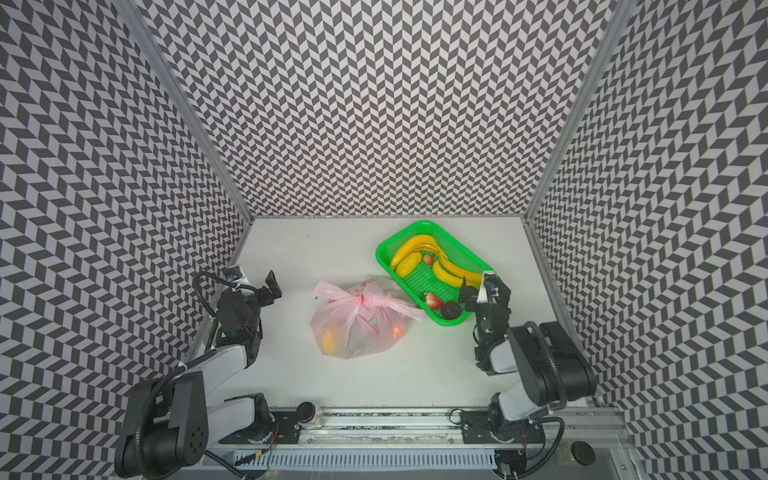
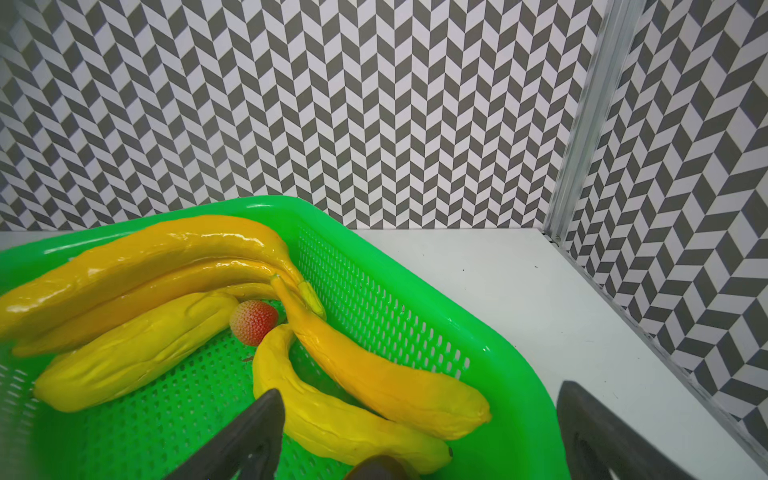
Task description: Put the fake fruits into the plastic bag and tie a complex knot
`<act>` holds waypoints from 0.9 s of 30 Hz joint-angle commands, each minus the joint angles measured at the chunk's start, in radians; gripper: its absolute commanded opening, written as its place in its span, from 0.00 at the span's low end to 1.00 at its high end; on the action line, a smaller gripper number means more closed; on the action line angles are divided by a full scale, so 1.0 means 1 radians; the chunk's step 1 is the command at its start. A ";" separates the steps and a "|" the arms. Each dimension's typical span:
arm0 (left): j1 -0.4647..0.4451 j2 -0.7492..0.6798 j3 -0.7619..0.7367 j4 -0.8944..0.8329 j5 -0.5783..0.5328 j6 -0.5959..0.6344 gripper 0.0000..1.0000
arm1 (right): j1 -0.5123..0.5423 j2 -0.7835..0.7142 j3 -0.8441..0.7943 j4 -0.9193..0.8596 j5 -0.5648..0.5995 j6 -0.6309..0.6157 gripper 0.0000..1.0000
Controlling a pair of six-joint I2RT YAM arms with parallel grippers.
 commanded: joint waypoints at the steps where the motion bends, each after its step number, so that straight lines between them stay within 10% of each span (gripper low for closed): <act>1: -0.003 0.011 -0.024 0.149 0.046 0.053 1.00 | -0.033 0.012 0.044 0.019 -0.040 0.034 0.99; 27: -0.113 0.153 -0.013 0.220 0.149 0.216 1.00 | -0.077 0.007 0.089 -0.046 -0.115 0.061 0.99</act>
